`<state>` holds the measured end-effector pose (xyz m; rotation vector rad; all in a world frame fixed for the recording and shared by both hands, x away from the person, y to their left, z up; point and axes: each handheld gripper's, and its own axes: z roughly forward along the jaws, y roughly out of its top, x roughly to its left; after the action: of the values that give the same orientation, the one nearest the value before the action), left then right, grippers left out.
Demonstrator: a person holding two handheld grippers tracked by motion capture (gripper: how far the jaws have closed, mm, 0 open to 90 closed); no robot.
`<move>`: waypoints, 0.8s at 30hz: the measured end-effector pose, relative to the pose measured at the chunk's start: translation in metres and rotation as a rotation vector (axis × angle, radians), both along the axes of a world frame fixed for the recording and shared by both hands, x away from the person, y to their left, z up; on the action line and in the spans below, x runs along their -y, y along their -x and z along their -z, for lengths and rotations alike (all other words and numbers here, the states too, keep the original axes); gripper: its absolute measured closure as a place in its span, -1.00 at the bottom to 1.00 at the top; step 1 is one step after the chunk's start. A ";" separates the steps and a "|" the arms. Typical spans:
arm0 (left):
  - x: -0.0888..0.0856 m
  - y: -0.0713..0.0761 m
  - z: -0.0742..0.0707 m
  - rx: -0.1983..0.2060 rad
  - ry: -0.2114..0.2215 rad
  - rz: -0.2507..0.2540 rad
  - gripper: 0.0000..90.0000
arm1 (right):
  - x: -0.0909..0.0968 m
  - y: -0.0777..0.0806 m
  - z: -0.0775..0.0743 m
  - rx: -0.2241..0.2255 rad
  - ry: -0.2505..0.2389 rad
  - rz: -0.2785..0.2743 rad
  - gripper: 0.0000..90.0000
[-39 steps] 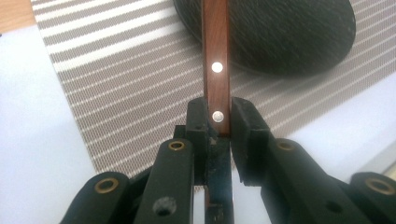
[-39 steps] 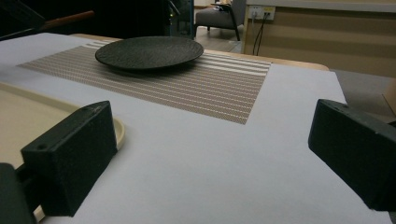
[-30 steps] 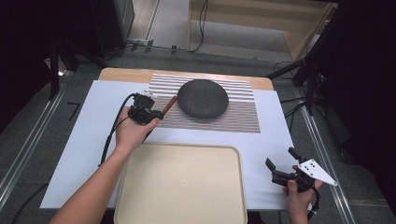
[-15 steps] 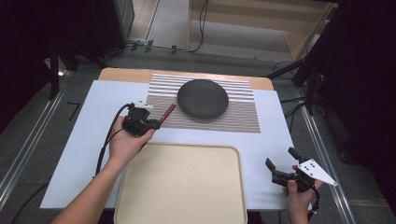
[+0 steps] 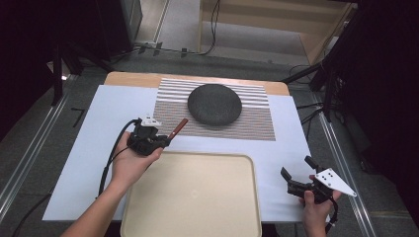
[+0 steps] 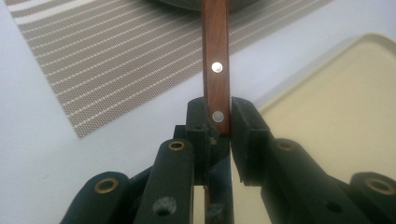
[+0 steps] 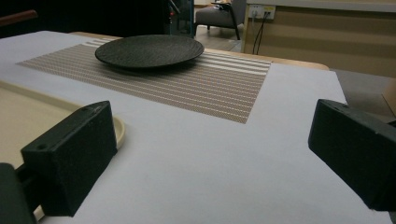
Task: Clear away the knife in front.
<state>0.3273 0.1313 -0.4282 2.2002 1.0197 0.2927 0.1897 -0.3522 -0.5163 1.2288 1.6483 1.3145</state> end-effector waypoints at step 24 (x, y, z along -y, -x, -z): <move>-0.015 0.056 0.011 0.019 0.043 -0.027 0.73 | 0.001 0.000 0.000 0.003 -0.001 0.004 -1.00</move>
<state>0.2716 0.1462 -0.4396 2.1424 1.0371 0.3008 0.1897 -0.3529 -0.5162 1.2299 1.6429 1.3139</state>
